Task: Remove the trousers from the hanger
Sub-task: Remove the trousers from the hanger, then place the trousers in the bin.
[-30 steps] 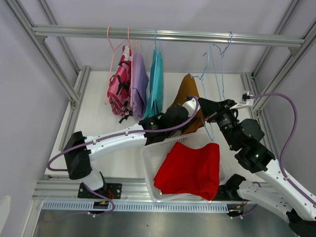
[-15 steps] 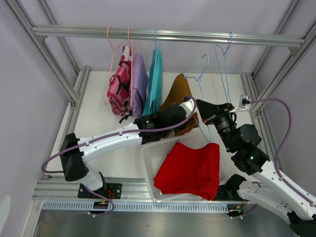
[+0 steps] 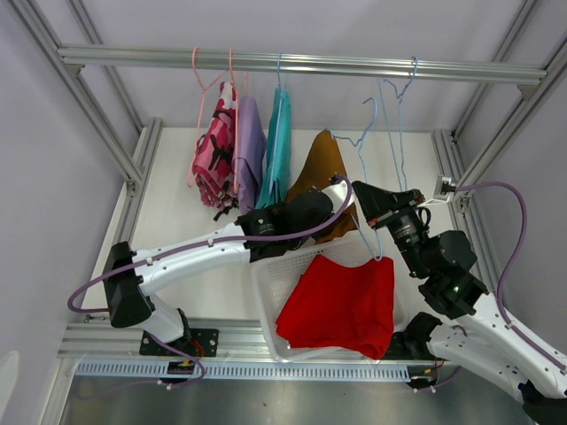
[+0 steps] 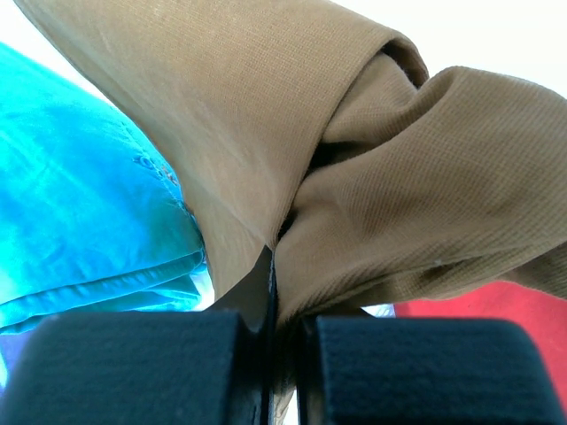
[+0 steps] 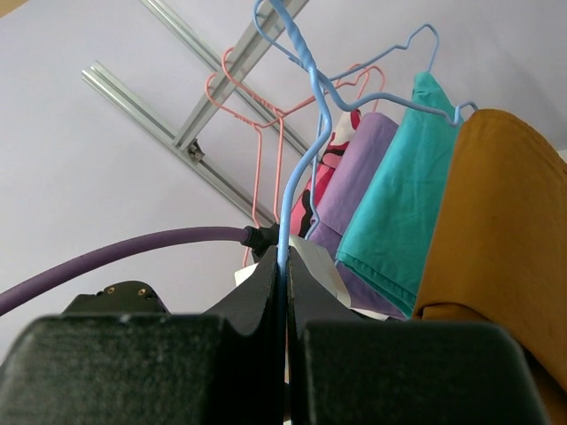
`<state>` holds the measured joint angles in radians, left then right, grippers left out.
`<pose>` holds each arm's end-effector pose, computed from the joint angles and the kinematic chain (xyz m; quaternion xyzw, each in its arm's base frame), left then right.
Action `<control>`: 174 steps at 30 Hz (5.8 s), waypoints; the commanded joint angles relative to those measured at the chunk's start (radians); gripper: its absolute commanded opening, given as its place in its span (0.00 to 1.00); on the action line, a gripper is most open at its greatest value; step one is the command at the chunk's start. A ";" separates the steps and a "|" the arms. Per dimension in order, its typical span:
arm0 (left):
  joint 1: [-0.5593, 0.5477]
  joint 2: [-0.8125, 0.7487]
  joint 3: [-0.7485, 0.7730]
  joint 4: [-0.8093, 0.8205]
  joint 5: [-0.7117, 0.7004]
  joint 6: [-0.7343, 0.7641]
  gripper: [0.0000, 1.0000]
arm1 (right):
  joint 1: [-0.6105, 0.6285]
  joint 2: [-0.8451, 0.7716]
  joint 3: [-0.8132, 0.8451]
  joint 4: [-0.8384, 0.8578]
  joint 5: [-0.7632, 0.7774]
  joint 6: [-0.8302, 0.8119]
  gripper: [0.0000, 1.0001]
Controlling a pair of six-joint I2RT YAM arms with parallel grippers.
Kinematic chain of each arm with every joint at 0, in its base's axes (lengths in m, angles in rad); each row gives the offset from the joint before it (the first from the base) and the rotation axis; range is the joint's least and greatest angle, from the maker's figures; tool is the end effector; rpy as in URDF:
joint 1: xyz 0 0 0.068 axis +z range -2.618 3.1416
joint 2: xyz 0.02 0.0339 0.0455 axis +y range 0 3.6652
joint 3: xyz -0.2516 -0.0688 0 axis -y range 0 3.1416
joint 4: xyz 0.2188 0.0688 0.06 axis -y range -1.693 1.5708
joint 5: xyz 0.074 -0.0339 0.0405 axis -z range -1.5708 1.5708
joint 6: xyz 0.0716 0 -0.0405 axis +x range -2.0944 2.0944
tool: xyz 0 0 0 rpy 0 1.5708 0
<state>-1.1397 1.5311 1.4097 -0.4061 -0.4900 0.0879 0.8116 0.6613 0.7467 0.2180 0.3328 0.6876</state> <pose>0.1781 -0.3066 0.3289 0.3857 0.7572 -0.0608 0.5237 0.1337 0.1069 0.3888 0.0970 0.5911 0.4697 0.6485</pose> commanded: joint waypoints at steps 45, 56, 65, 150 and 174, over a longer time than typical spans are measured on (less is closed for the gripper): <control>-0.049 -0.129 0.581 0.357 0.028 0.013 0.01 | 0.031 0.540 -0.273 -0.249 0.304 0.224 0.00; -0.051 -0.071 0.707 0.388 0.037 -0.023 0.01 | 0.044 0.623 -0.326 -0.134 0.262 0.239 0.00; -0.051 -0.078 0.709 0.444 0.050 -0.060 0.01 | 0.084 0.756 -0.319 -0.063 0.253 0.256 0.00; -0.058 -0.985 -0.302 0.107 0.169 -0.376 0.01 | -0.126 0.314 -0.030 -0.499 0.201 -0.091 0.00; -0.241 -0.582 -0.637 0.543 0.312 -0.600 0.01 | -0.261 0.232 -0.006 -0.539 0.058 -0.138 0.00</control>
<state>-1.3457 0.9337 0.7338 -0.0086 -0.2039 -0.4686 0.5636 0.9237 0.7033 -0.3252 0.4194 0.5781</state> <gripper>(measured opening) 0.037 0.012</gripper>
